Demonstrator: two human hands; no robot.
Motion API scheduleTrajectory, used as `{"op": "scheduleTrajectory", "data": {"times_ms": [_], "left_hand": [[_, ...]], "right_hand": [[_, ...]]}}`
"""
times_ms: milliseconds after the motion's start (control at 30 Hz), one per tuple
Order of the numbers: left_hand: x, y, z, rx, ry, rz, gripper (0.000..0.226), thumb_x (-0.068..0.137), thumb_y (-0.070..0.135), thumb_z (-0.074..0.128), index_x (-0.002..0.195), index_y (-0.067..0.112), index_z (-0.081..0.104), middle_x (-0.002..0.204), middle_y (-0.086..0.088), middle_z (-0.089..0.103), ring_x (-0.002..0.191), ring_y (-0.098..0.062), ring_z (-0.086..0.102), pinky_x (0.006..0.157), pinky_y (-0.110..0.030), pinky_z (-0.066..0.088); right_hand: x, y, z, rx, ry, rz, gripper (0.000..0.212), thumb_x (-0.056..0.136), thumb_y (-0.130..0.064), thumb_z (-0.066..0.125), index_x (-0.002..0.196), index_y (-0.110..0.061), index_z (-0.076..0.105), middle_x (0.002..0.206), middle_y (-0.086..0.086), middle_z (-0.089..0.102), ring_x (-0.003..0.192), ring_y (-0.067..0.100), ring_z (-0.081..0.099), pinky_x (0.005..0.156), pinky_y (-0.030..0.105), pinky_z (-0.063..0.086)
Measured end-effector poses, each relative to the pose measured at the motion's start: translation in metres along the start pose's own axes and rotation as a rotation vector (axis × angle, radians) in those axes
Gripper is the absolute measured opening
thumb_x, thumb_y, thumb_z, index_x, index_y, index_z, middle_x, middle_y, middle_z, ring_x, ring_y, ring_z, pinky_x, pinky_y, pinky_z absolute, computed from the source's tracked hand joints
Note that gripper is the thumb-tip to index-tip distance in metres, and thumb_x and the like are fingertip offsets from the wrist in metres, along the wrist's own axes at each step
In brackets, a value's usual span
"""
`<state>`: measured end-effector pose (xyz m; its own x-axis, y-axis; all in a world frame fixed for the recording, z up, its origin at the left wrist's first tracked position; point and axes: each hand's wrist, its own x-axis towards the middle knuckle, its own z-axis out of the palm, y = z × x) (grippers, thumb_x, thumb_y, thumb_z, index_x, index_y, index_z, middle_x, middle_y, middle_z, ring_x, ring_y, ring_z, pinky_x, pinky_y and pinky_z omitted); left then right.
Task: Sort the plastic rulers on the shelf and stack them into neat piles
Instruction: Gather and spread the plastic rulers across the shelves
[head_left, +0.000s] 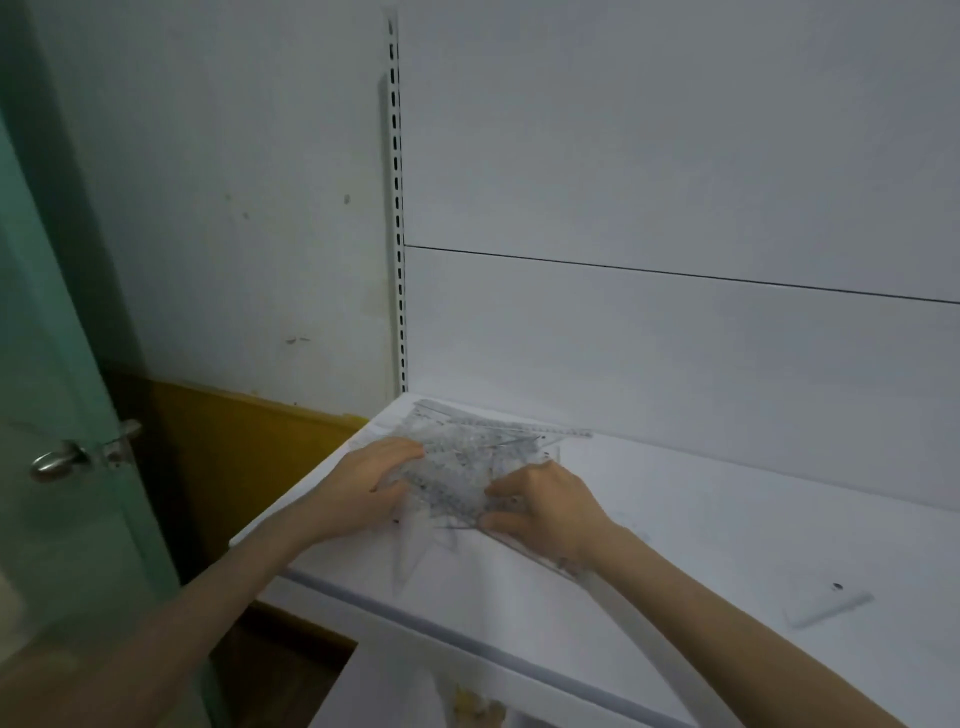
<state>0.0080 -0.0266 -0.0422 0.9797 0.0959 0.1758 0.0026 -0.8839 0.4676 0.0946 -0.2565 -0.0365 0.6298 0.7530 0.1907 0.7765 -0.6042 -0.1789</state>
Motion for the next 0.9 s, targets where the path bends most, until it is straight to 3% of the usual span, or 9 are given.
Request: {"op": "scheduleTrajectory", "data": {"times_ms": [133,200,233,367,567,633,733,833,900], "left_hand": [[0.011,-0.004,0.004,-0.001,-0.048,0.080,0.068,0.075,0.051,0.041,0.138,0.026,0.043,0.147,0.008,0.039,0.138,-0.009,0.030,0.115,-0.028,0.019],[0.016,-0.005,0.006,-0.002,-0.033,0.103,0.078,0.068,0.060,0.043,0.140,0.030,0.038,0.148,0.007,0.036,0.138,-0.010,0.029,0.115,-0.031,0.020],[0.018,-0.005,0.008,0.017,-0.038,0.107,0.080,0.070,0.059,0.048,0.142,0.031,0.033,0.150,0.007,0.033,0.139,-0.011,0.027,0.115,-0.032,0.019],[0.026,0.004,0.010,0.057,-0.058,0.096,0.083,0.079,0.045,0.064,0.148,0.033,0.019,0.152,0.011,0.026,0.141,-0.016,0.020,0.115,-0.036,0.017],[0.041,0.020,-0.004,0.181,-0.210,0.151,0.065,0.087,0.022,0.058,0.145,0.032,0.030,0.151,0.010,0.029,0.143,-0.019,0.017,0.116,-0.033,0.007],[0.047,0.027,-0.005,0.174,-0.229,0.212,0.064,0.087,0.014,0.055,0.143,0.032,0.032,0.146,0.013,0.036,0.139,-0.015,0.025,0.114,-0.029,0.013],[0.057,0.035,-0.002,0.047,-0.310,0.248,0.076,0.078,0.018,0.060,0.145,0.037,0.028,0.139,0.017,0.046,0.133,-0.011,0.035,0.112,-0.031,0.027],[0.068,0.044,0.006,0.144,-0.429,0.280,0.086,0.077,0.016,0.067,0.148,0.033,0.021,0.134,0.020,0.049,0.126,-0.013,0.042,0.108,-0.032,0.032],[0.075,0.048,0.009,0.139,-0.423,0.290,0.080,0.076,0.011,0.069,0.145,0.029,0.033,0.124,0.018,0.056,0.116,-0.012,0.053,0.101,-0.026,0.038]], "right_hand": [[-0.003,-0.001,-0.001,0.220,0.116,0.159,0.026,0.084,-0.031,0.069,0.106,-0.018,0.073,0.110,-0.002,0.071,0.104,0.015,0.062,0.091,0.024,0.047],[-0.004,0.001,-0.005,0.385,0.204,0.242,0.008,0.085,-0.019,0.068,0.089,-0.015,0.074,0.092,-0.003,0.073,0.087,0.008,0.064,0.078,0.008,0.045],[-0.005,0.002,-0.009,0.469,0.244,0.292,0.007,0.085,-0.014,0.067,0.081,-0.016,0.072,0.083,-0.003,0.073,0.080,0.008,0.066,0.072,0.005,0.046],[-0.016,0.011,-0.022,0.869,0.408,0.478,0.012,0.090,-0.002,0.055,0.081,-0.001,0.062,0.078,0.015,0.071,0.064,0.025,0.071,0.060,0.035,0.058],[-0.050,0.037,-0.034,0.904,0.622,0.582,0.014,0.093,-0.001,0.051,0.084,0.000,0.061,0.077,0.015,0.070,0.060,0.027,0.069,0.057,0.031,0.059],[-0.061,0.045,-0.037,0.897,0.688,0.615,0.013,0.093,-0.001,0.051,0.084,-0.001,0.061,0.077,0.013,0.070,0.060,0.026,0.069,0.057,0.029,0.058],[-0.075,0.053,-0.042,0.889,0.792,0.646,0.013,0.093,-0.002,0.051,0.084,-0.003,0.061,0.077,0.012,0.069,0.058,0.024,0.067,0.059,0.029,0.058],[-0.089,0.060,-0.047,0.874,0.884,0.684,0.014,0.093,-0.002,0.049,0.085,-0.005,0.060,0.077,0.010,0.067,0.057,0.021,0.066,0.053,0.020,0.053],[-0.096,0.063,-0.050,0.891,0.943,0.712,0.014,0.094,-0.003,0.048,0.086,-0.006,0.059,0.078,0.009,0.067,0.059,0.022,0.066,0.050,0.018,0.051]]}}
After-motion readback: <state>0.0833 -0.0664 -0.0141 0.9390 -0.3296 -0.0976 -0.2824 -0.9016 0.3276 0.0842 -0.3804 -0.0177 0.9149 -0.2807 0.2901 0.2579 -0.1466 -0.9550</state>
